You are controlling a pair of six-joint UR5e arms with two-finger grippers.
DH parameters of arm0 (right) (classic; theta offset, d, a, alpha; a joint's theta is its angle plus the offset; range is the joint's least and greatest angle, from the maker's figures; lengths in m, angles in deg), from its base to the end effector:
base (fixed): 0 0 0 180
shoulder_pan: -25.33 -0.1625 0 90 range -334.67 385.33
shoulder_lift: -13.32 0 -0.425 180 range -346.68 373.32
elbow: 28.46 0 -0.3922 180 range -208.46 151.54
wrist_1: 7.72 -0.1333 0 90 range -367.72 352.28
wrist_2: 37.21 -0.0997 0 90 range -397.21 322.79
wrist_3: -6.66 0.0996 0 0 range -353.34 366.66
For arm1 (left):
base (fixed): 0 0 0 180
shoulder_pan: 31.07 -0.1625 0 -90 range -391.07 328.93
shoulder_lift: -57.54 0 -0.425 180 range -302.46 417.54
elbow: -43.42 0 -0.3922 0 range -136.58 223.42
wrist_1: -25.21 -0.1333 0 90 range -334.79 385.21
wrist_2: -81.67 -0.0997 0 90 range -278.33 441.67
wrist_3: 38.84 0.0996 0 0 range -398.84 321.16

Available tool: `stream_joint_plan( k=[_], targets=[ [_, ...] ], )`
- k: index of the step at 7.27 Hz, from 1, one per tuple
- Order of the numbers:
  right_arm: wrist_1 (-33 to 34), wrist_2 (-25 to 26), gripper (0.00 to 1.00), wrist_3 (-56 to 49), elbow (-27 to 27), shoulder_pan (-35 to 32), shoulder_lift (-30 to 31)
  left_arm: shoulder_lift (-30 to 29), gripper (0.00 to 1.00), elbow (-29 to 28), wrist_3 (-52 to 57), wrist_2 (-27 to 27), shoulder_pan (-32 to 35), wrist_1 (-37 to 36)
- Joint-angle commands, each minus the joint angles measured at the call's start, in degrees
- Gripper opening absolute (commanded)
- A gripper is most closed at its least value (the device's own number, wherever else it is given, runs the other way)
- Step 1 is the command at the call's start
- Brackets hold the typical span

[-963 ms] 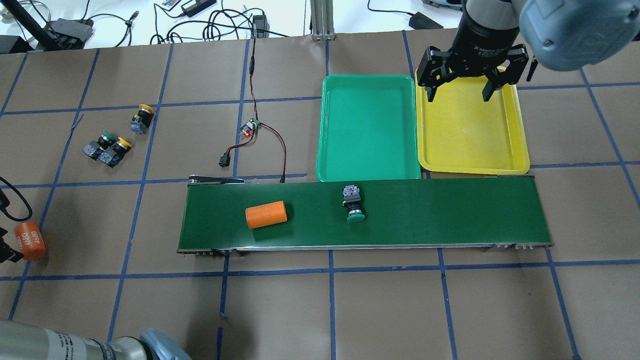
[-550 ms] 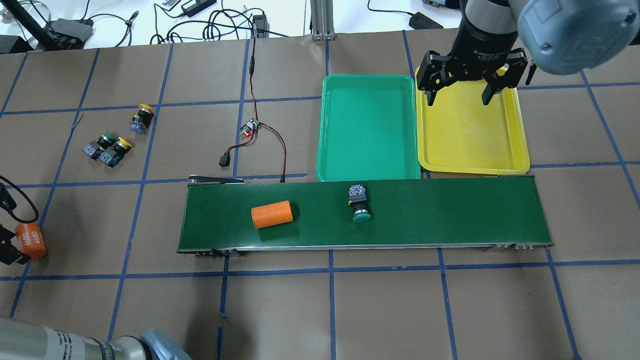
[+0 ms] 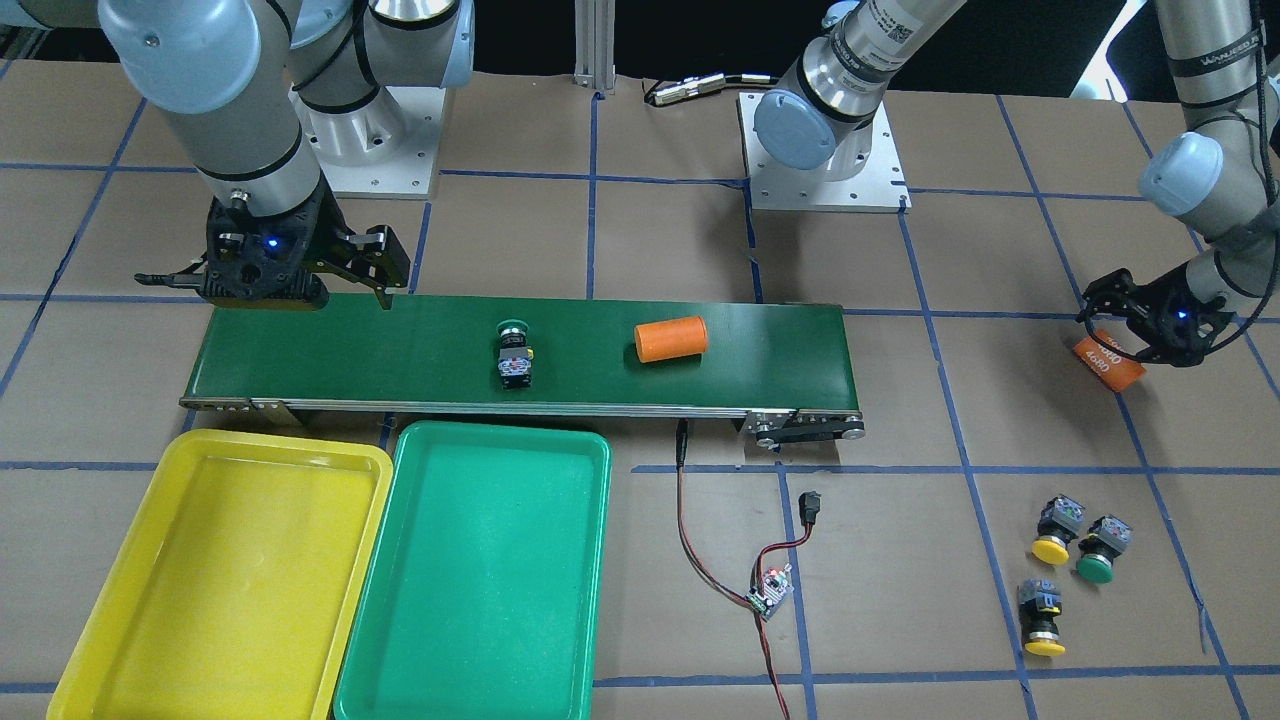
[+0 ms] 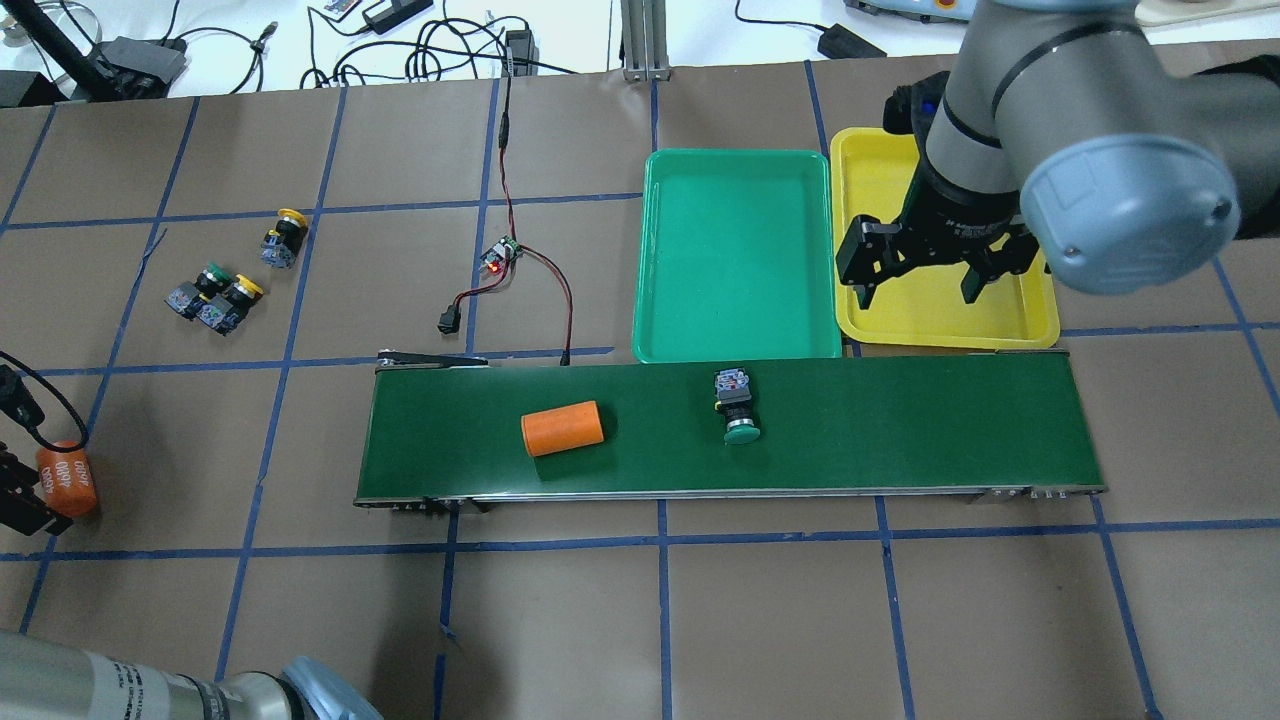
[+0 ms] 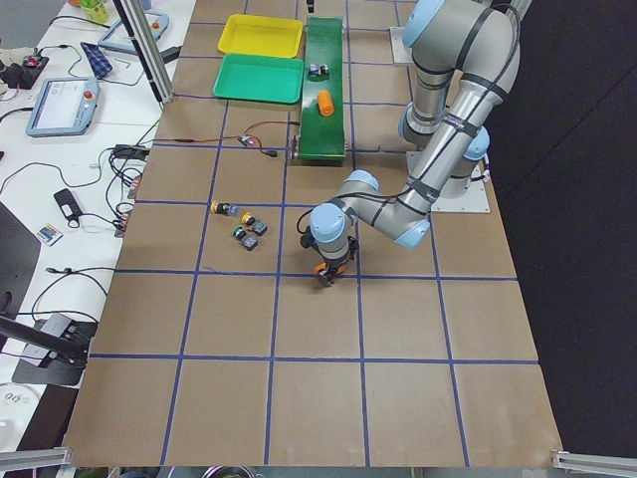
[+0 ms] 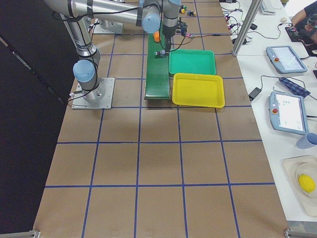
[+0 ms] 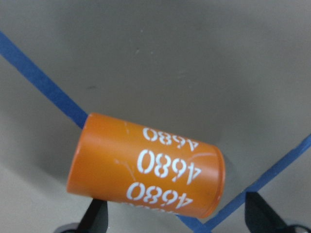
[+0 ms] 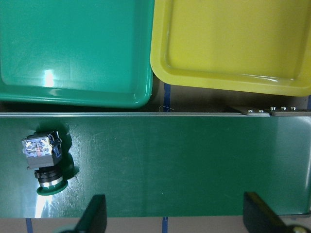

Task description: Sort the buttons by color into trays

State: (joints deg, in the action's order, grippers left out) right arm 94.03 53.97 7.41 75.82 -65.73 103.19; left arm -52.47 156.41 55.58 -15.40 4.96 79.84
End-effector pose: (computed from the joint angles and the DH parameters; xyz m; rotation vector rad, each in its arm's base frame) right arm 0.1400 -0.4733 0.3858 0.0092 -3.1194 -0.0719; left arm 0.3477 -0.4026 0.1832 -1.0620 -2.8465 -0.2358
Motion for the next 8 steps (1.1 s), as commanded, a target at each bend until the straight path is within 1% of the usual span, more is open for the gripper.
stream_joint_plan(
  k=[1, 2, 3, 4, 5, 6, 7, 8],
  targets=[
    [8.16, -0.05, 1.0, -0.13, 9.15, 0.0, 3.29, 0.66, 1.0, -0.58, -0.29, 0.13, 0.0, -0.05],
    [8.28, -0.13, 1.0, -0.13, 9.53, -0.18, 3.3, 0.84, 1.0, -0.5, -2.64, 0.47, 0.26, 0.13],
    [8.2, -0.13, 1.0, 0.13, 9.18, -0.53, 3.47, 1.19, 1.0, -0.41, -11.01, 2.65, 0.27, 0.56],
    [8.28, 0.13, 1.0, 0.13, 9.0, -0.36, 3.39, 1.28, 1.0, 0.37, -19.62, 2.94, 0.27, 0.83],
    [8.37, -0.3, 1.0, 0.57, 7.18, -0.27, 3.3, 1.11, 1.0, 0.38, -25.28, 3.03, 0.27, 0.92],
    [8.55, -0.31, 1.0, 0.66, 5.76, -0.53, 3.13, -0.03, 1.0, 0.3, -28.64, 3.29, 0.27, 0.66],
    [8.2, 0.13, 1.0, 0.75, 5.92, -0.62, 1.99, -0.04, 1.0, 0.12, -31.37, 3.38, 0.27, 0.48],
    [8.2, 0.39, 1.0, -0.29, 5.84, -0.53, 0.24, -0.12, 0.95, 0.29, -31.75, 7.64, 0.27, 0.22]
  ],
)
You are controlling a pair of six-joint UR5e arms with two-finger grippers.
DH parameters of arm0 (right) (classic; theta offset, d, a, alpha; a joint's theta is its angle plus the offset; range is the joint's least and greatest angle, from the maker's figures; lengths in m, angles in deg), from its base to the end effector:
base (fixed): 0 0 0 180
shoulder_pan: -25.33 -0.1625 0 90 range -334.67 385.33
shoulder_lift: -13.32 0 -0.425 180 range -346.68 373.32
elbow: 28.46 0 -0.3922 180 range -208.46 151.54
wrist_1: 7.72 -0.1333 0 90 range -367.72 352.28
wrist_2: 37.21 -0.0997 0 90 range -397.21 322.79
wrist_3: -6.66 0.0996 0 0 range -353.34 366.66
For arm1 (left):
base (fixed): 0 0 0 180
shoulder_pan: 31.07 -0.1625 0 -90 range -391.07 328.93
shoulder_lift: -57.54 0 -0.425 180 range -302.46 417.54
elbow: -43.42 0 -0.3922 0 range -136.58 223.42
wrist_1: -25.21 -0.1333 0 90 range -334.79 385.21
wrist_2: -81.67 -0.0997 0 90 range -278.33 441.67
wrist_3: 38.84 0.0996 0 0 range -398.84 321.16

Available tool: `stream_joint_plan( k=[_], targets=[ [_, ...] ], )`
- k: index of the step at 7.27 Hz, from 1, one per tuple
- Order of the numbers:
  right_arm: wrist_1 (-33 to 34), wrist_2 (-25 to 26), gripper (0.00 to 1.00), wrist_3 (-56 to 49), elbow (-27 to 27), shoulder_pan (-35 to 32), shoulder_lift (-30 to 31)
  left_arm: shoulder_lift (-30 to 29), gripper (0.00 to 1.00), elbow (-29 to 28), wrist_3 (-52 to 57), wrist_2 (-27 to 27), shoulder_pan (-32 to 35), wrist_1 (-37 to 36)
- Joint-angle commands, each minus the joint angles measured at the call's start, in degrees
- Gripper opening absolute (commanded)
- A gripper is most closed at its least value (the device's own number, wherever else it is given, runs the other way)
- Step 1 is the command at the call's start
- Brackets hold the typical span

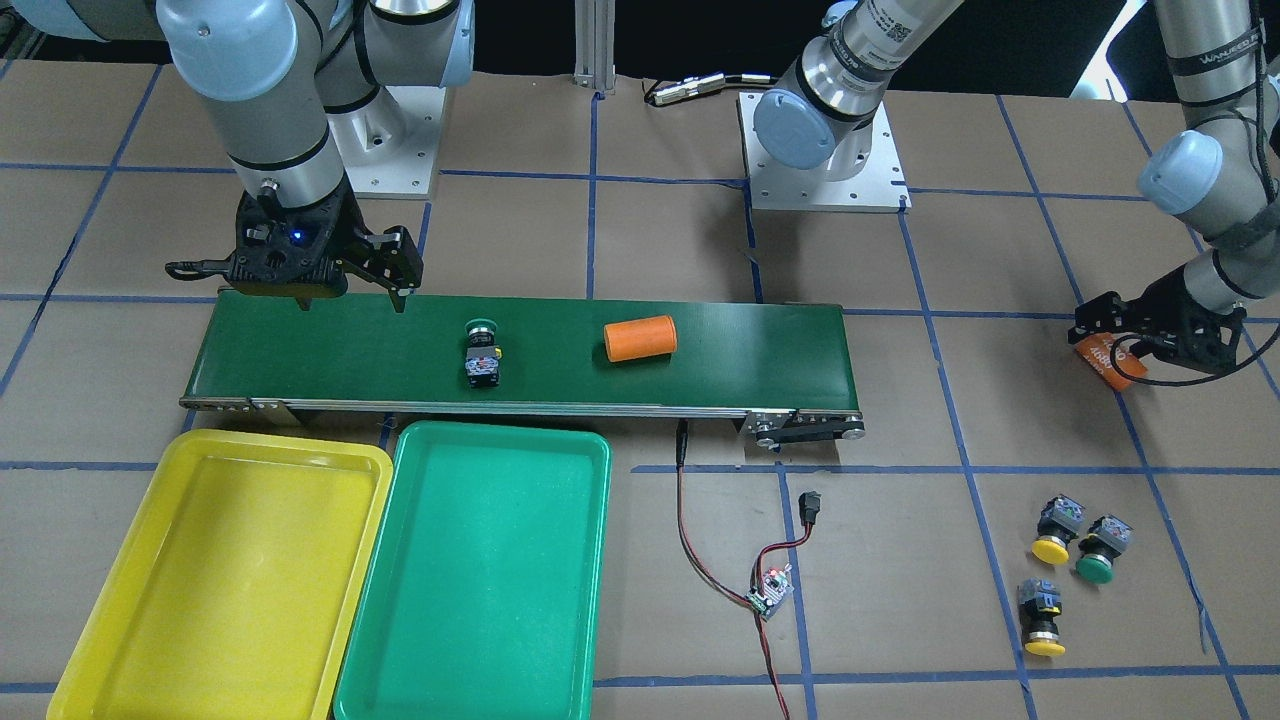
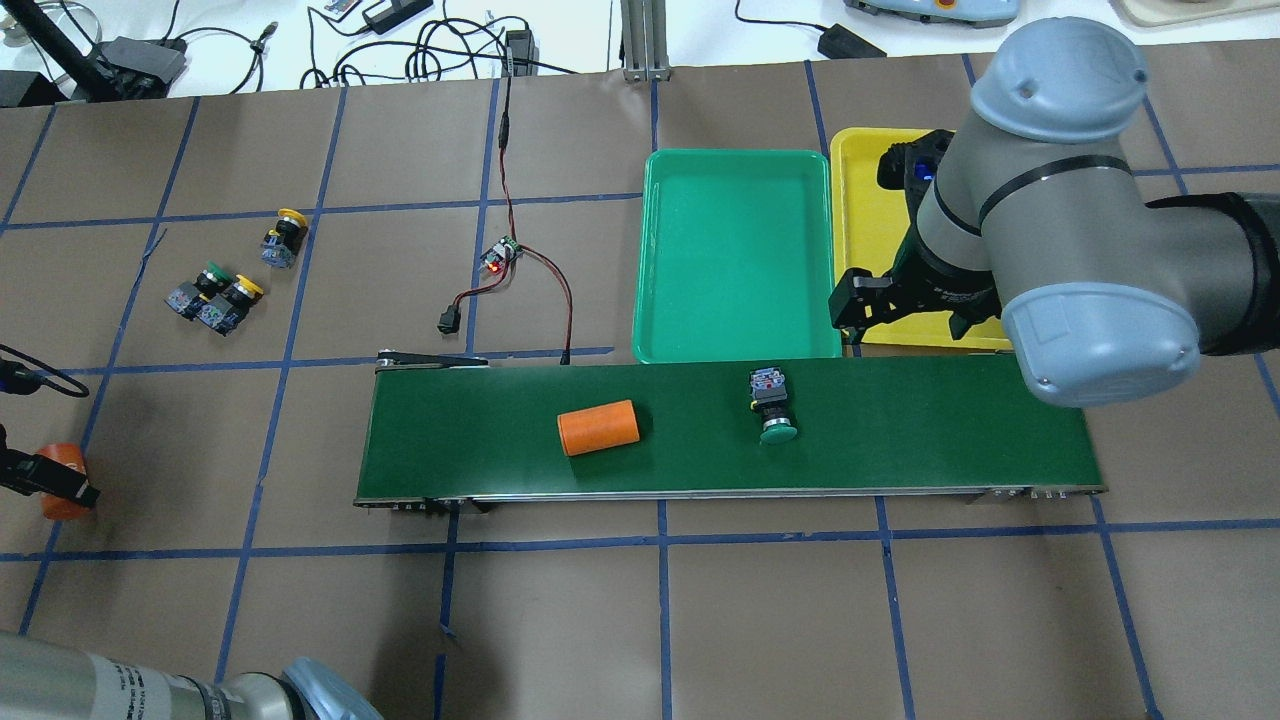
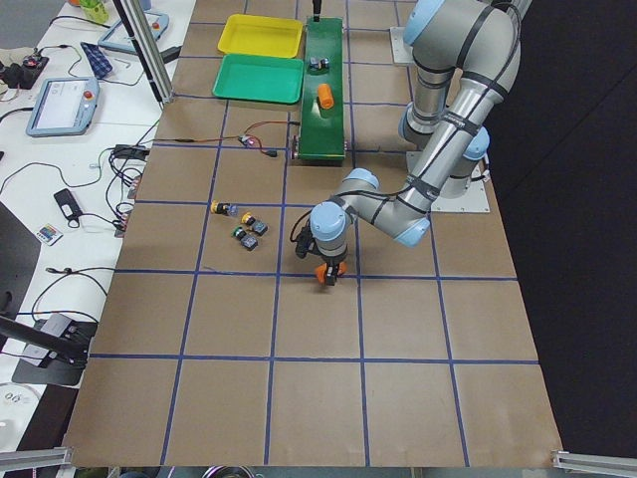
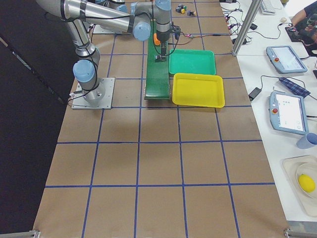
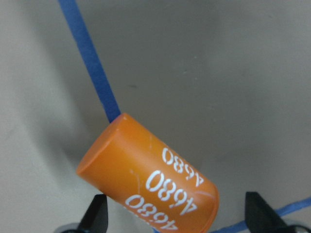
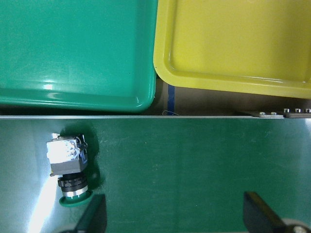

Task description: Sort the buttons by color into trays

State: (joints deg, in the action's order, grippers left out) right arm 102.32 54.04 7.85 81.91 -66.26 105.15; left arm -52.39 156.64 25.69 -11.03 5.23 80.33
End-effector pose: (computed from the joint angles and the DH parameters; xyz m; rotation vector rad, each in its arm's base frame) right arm 0.1439 -0.4567 0.3656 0.0104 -3.1201 0.0417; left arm 0.3392 -0.4087 0.1810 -0.2917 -3.0229 -0.1741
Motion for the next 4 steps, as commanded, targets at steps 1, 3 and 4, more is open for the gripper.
stream_joint_plan(
  k=[1, 3, 4],
  targets=[
    [-0.09, -0.37, 1.0, -0.31, -0.07, -0.09, -3.47, -0.2, 0.67, -0.19, -1.44, 4.52, 0.0, -0.45],
    [-0.18, -0.37, 1.0, -0.57, -0.68, -0.35, -3.24, 0.76, 0.0, -0.63, -0.9, 4.19, 0.0, -0.54],
    [-0.18, -0.46, 1.0, -0.57, -0.34, -0.35, -3.4, 1.38, 0.0, -0.72, -0.99, 4.27, 0.09, -0.54]
  ],
)
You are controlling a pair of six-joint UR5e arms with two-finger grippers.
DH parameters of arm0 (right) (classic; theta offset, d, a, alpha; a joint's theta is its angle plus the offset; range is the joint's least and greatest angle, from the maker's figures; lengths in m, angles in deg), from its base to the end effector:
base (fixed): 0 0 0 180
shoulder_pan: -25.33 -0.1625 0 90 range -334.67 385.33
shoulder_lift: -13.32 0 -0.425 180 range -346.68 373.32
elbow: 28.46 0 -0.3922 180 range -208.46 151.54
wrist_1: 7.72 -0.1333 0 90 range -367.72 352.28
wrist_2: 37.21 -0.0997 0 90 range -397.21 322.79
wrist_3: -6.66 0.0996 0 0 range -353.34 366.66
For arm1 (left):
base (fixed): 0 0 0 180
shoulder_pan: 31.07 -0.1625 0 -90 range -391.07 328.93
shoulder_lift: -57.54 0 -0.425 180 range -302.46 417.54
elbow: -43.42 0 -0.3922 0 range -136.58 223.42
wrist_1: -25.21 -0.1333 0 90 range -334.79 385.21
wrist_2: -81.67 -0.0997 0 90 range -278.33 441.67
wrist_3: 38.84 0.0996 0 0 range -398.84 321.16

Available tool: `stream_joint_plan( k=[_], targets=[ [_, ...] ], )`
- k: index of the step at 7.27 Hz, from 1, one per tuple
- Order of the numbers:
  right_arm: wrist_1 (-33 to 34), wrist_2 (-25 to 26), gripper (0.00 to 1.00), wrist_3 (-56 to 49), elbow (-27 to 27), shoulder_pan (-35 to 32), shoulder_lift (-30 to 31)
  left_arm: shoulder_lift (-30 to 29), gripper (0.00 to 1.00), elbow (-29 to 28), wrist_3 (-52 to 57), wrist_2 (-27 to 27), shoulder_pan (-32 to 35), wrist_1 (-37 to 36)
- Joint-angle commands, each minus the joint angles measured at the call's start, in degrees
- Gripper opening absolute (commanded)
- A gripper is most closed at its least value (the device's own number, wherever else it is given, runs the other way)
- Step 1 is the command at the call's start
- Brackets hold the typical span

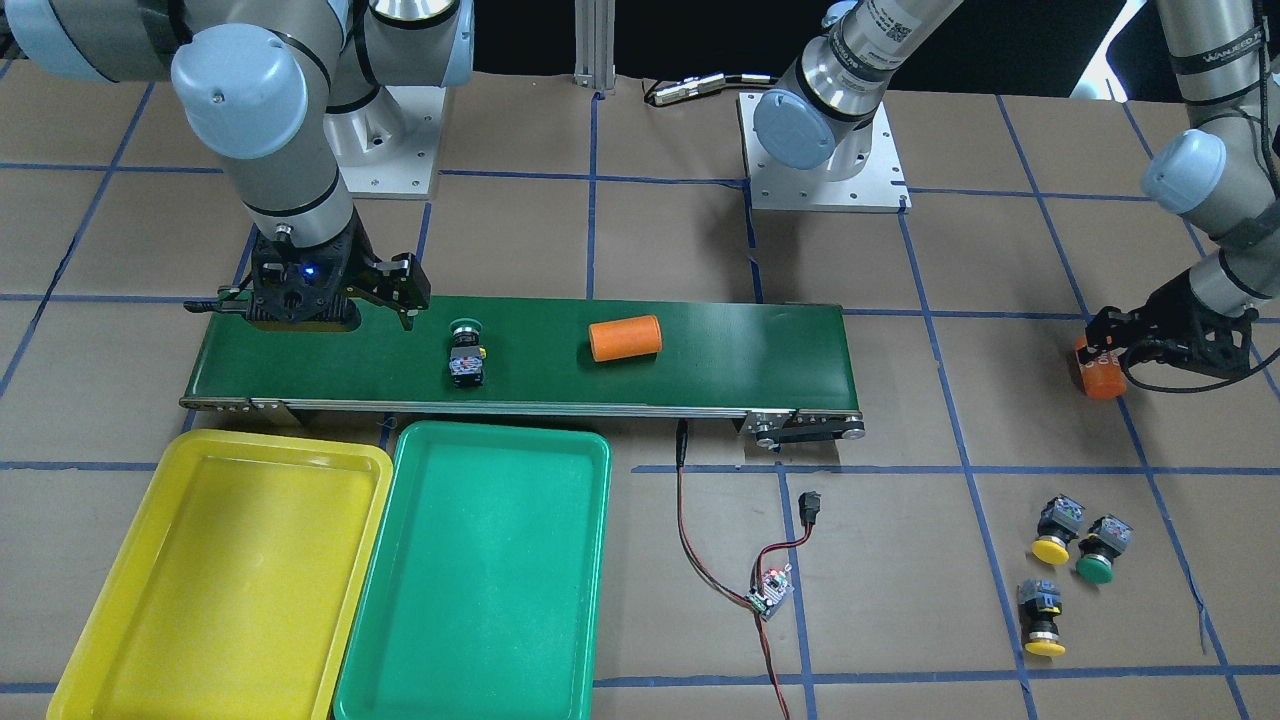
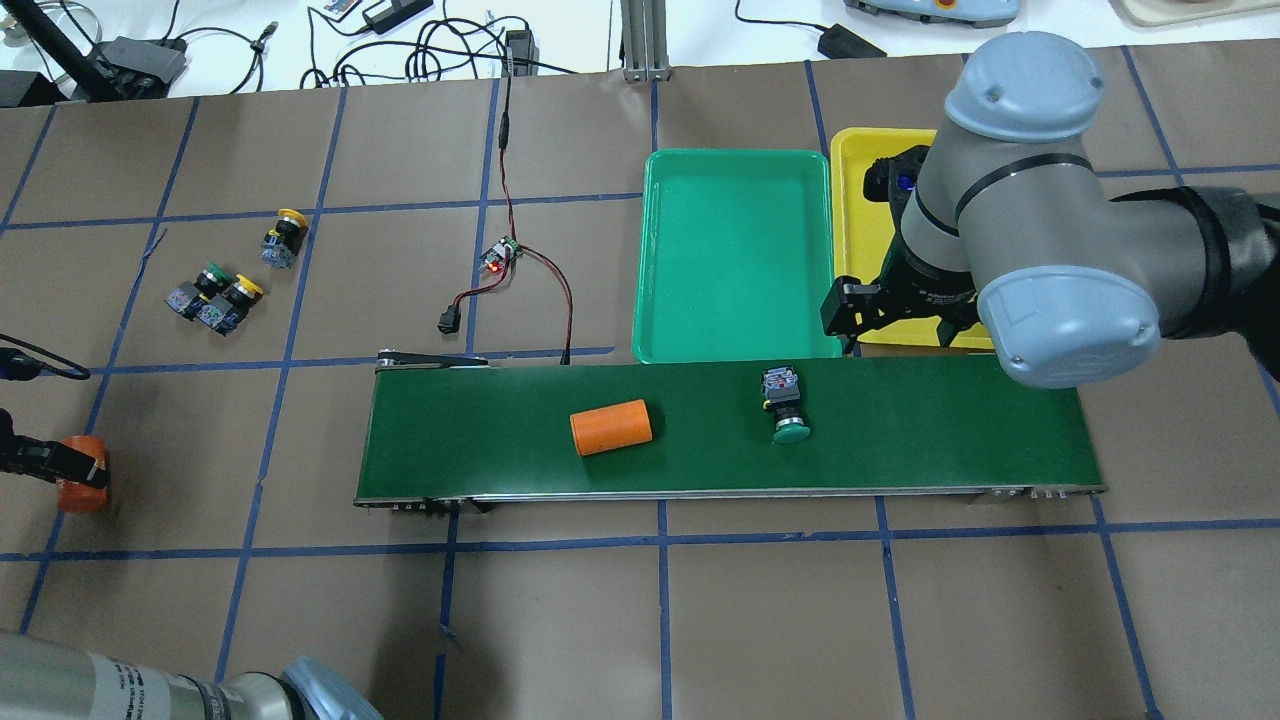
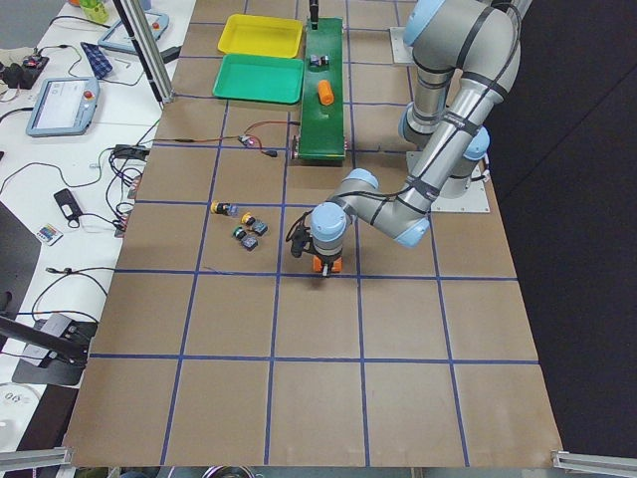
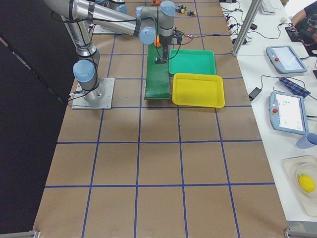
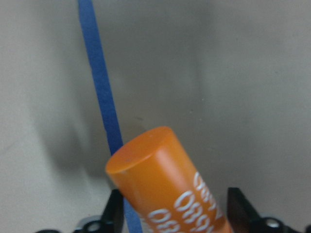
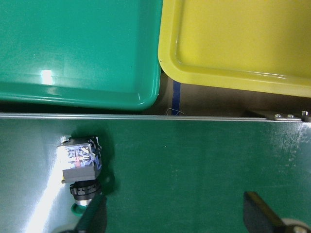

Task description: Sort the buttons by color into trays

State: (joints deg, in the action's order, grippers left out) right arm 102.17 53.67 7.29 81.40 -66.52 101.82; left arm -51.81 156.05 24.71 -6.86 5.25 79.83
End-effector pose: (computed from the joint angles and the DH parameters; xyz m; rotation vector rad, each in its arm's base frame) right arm 0.1470 -0.4690 0.3424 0.0336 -3.1253 -0.0396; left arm 0.3385 -0.4174 0.1908 -0.2584 -3.0183 -0.0578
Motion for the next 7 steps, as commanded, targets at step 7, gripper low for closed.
stream_joint_plan(
  k=[7],
  targets=[
    [-0.12, 0.09, 1.0, -3.25, 2.55, 0.08, -1.13, 15.2, 0.0, 0.57, -46.67, -2.18, 25.32, 15.76]
  ],
)
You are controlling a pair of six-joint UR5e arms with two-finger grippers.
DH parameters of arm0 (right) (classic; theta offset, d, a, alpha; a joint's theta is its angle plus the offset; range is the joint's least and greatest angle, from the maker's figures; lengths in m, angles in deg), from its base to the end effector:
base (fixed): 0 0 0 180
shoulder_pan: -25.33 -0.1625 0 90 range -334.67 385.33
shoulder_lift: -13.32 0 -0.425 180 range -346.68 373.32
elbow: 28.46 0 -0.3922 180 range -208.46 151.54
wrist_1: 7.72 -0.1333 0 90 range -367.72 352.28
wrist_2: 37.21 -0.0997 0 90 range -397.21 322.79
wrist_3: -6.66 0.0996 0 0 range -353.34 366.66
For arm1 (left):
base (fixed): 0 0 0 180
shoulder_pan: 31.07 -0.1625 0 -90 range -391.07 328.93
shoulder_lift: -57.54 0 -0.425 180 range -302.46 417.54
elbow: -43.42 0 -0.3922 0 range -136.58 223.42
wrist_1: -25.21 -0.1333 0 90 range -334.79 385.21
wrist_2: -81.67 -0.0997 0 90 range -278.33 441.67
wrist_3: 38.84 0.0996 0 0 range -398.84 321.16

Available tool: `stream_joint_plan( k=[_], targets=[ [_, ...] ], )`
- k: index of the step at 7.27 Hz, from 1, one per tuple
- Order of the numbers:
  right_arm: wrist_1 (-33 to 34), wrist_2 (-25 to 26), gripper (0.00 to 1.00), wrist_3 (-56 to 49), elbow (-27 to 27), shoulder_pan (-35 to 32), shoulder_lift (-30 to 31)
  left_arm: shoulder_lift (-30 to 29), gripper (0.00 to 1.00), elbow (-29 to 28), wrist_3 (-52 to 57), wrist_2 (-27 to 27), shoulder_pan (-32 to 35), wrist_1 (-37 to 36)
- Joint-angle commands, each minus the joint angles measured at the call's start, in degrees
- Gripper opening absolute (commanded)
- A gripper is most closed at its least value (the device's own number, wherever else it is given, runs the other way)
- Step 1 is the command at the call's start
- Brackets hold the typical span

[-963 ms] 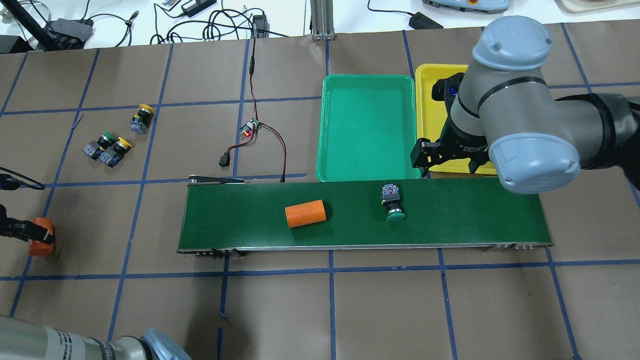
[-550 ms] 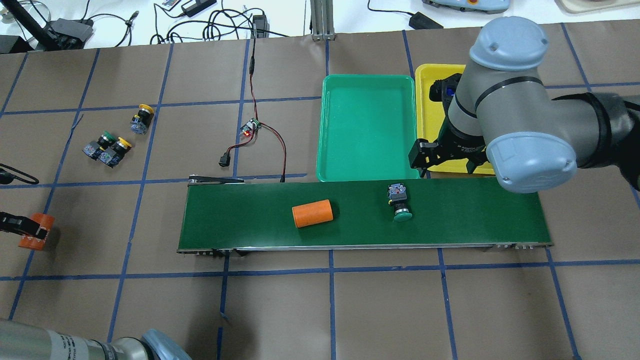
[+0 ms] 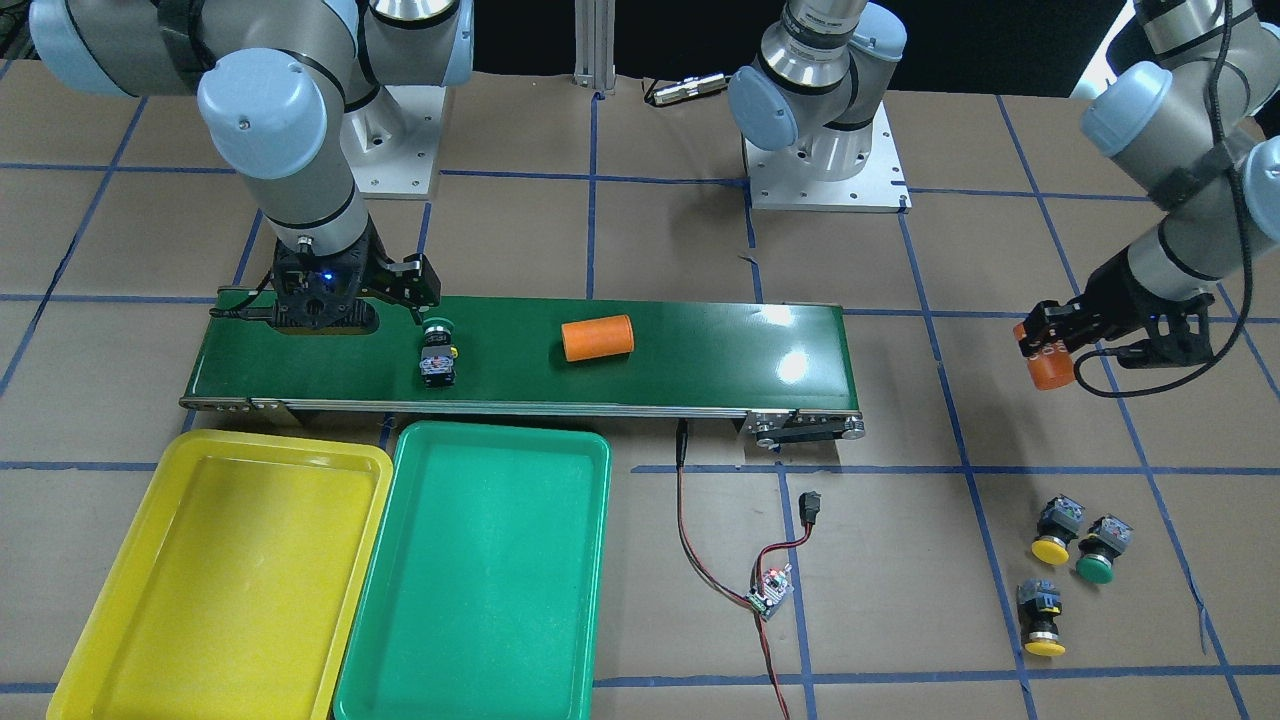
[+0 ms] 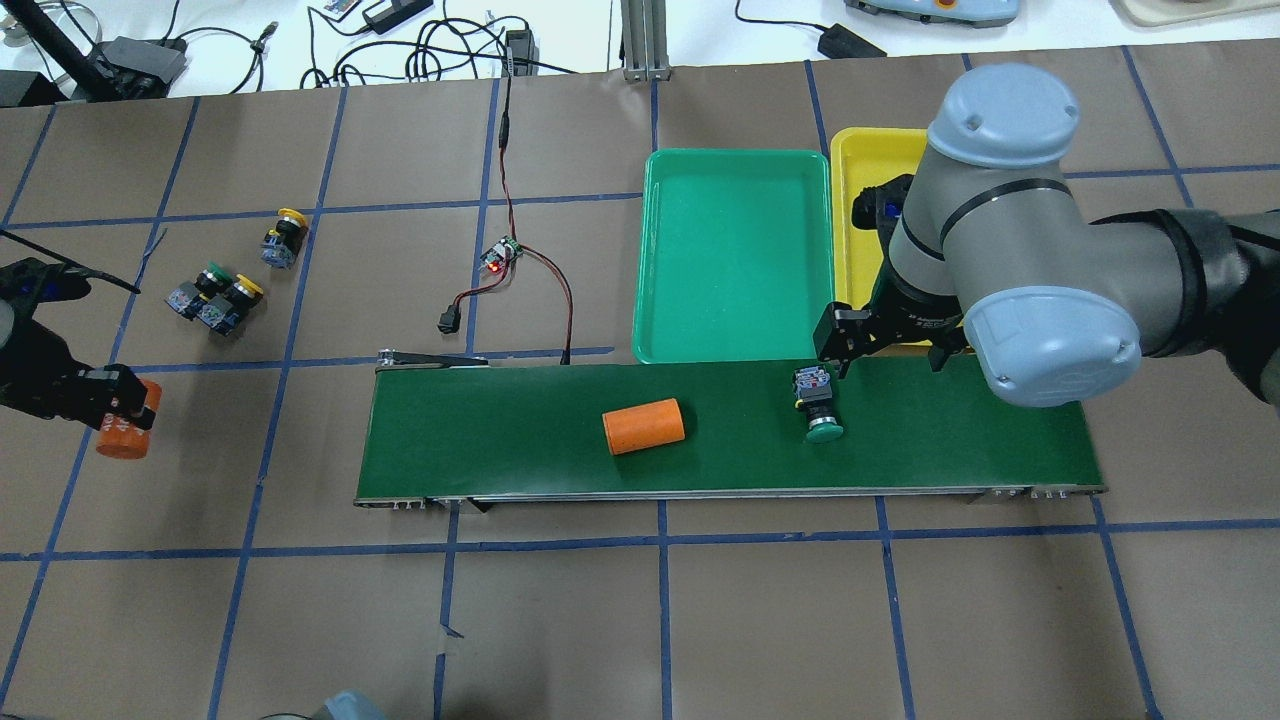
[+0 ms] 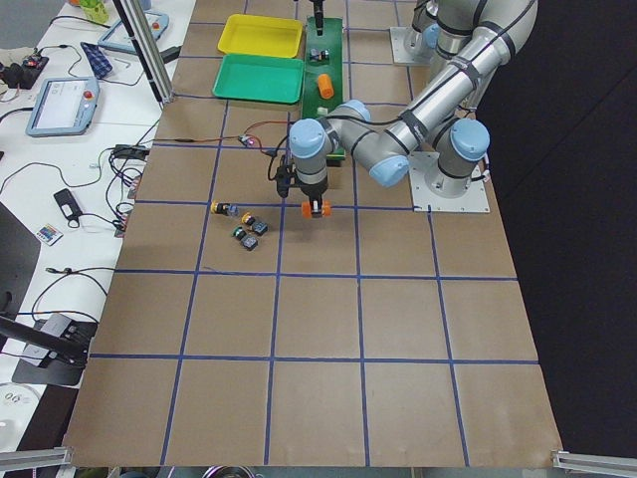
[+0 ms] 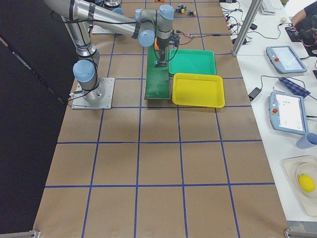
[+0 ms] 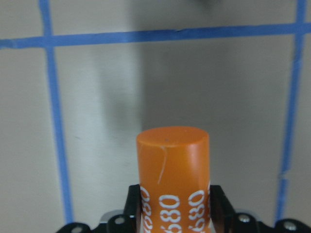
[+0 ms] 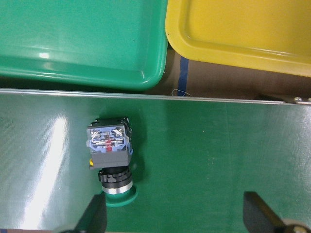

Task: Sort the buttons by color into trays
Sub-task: 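Grasp green button with right gripper while left carries cylinder to conveyor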

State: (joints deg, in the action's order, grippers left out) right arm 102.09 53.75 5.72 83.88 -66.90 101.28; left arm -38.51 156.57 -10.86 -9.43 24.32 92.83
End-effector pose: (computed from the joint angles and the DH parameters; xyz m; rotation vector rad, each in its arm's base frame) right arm 0.1496 -0.4583 0.3181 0.0874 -3.1203 -0.1243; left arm 0.1613 -0.4650 0.2831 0.1770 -3.0863 -0.1728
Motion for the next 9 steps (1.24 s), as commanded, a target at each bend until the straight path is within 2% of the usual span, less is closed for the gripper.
stream_joint_plan(
  k=[1, 2, 3, 4, 5, 6, 7, 8, 9],
  targets=[
    [-0.2, 0.0, 1.0, -1.44, 0.33, 0.29, -0.25, 2.7, 0.0, 0.05, -24.33, 0.82, 12.39, 3.47],
    [-0.82, -0.09, 1.0, -0.91, 0.68, 0.12, -0.68, 2.62, 0.0, -0.12, -33.69, 1.17, 17.59, 3.31],
    [0.22, -0.87, 1.0, -0.64, 2.34, 0.2, -1.99, 2.09, 0.0, -0.03, -44.83, 3.88, 21.99, 3.13],
    [2.41, -1.92, 1.0, -0.56, 3.4, 0.2, -3.22, 1.13, 0.0, -0.12, -53.99, 4.34, 25.6, 2.78],
    [3.74, -2.28, 1.0, -0.82, 3.76, 0.2, -4.97, 0.77, 0.0, -0.12, -60.35, 4.78, 27.73, 2.69],
    [4.01, -2.28, 1.0, -0.82, 3.59, 0.2, -7.25, 0.34, 0.0, 0.14, -68.42, 8.87, 28.97, 3.21],
    [5.14, -2.2, 0.96, -0.99, 3.06, 0.2, -8.67, -0.36, 0.0, 0.06, -70.94, 9.78, 30.63, 3.22],
    [6.03, -1.67, 0.59, -1.69, 2.71, 0.29, -8.77, -0.81, 0.0, 0.05, -74.27, 9.7, 31.95, 3.39],
    [6.03, -1.76, 0.28, -1.61, 2.71, 0.29, -8.94, -0.98, 0.09, 0.14, -74.39, 9.18, 32.4, 3.13]
  ],
)
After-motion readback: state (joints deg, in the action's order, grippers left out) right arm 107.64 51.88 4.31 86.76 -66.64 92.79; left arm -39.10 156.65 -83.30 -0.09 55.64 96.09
